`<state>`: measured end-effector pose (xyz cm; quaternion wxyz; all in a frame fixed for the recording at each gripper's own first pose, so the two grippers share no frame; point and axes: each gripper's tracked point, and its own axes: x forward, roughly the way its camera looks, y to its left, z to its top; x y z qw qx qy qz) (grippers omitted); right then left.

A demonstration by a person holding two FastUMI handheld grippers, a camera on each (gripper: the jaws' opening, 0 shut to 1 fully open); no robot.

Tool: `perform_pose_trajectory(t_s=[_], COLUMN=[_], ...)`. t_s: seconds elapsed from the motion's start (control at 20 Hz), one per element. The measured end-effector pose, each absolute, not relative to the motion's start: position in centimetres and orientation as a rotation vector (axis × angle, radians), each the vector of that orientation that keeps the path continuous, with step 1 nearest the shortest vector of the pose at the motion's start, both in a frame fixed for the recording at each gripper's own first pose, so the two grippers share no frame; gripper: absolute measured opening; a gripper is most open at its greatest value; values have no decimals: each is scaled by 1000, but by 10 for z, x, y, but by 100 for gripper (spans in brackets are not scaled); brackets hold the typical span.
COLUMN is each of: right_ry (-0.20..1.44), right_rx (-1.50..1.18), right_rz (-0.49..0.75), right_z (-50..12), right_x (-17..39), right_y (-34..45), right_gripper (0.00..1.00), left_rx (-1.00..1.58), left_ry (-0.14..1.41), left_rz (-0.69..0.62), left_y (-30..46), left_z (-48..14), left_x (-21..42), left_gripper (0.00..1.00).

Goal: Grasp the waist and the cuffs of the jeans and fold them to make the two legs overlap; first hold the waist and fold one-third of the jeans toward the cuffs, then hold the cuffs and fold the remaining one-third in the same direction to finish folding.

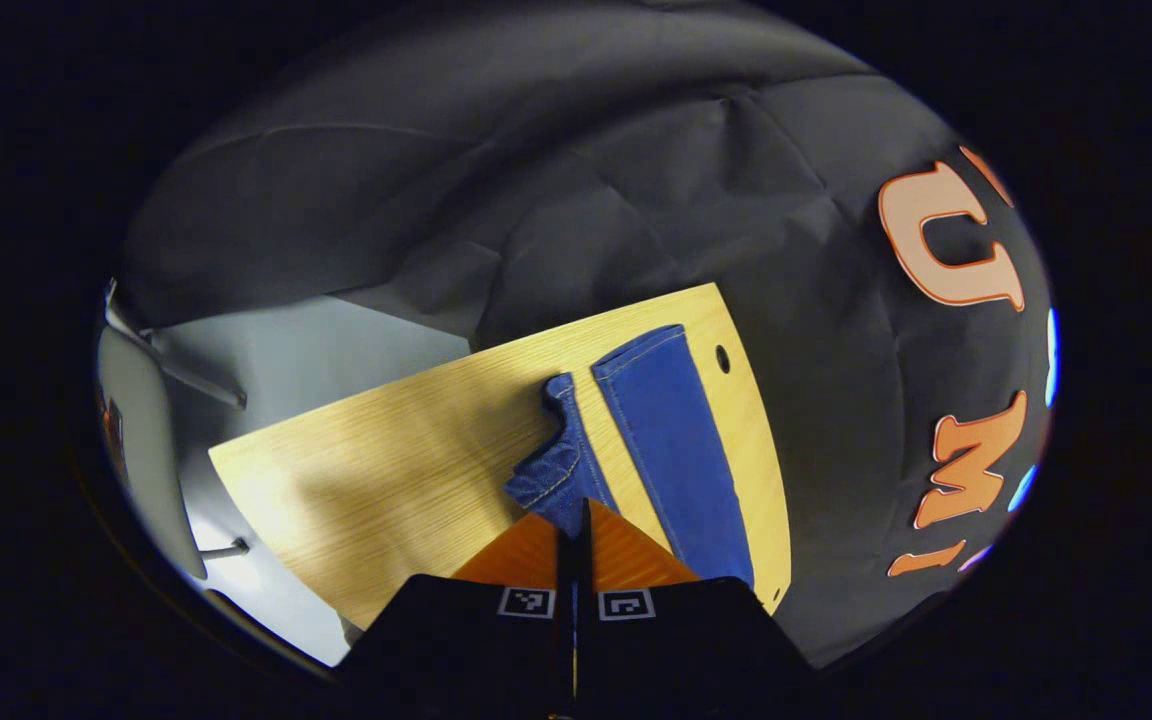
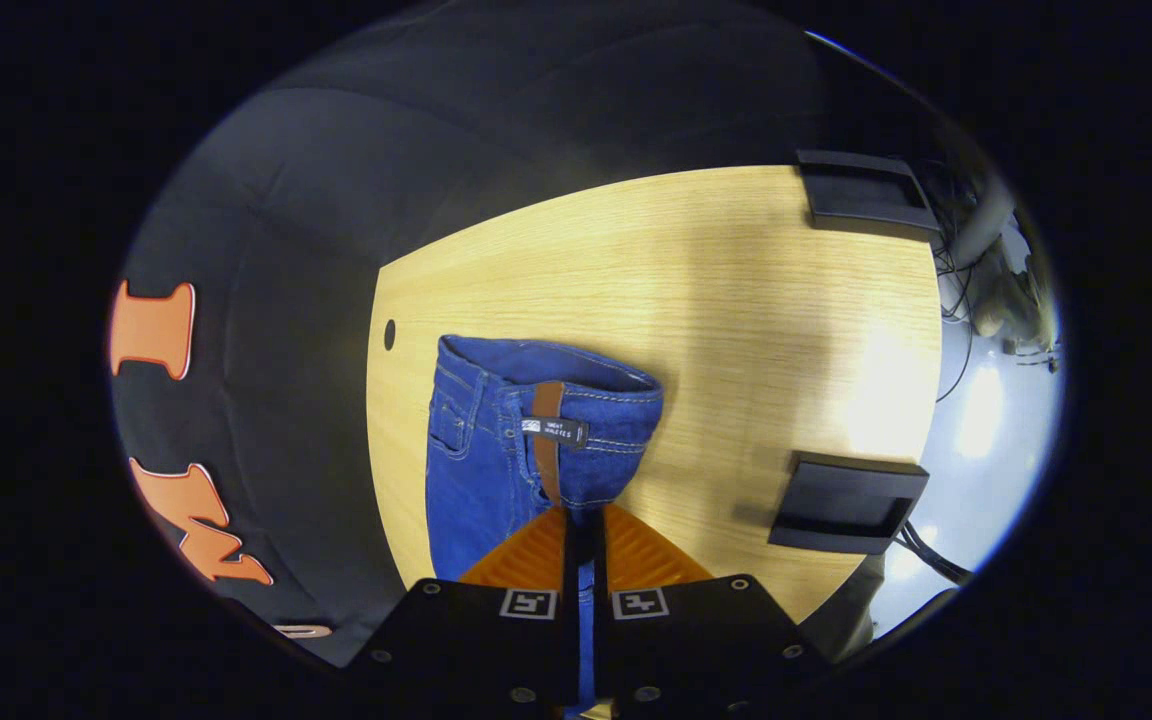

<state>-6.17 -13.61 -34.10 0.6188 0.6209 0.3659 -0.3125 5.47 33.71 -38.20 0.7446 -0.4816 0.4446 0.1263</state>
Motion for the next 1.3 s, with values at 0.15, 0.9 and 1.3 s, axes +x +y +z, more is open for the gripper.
perform_pose_trajectory(t_s=[0.15,0.9,1.3], right_ry=[834,871,1017], right_rx=[1413,1372,1378], right_rz=[-737,-763,-709], right_z=[-322,-279,-323], right_x=[-42,52,134], right_y=[-137,-139,-145], right_gripper=[6,6,6], left_rx=[-990,-929,-830], left_ry=[1011,1129,1228], left_rz=[215,141,247], left_y=[336,321,309], left_z=[-380,-372,-406], left_x=[82,189,233], left_gripper=[1,1,1])
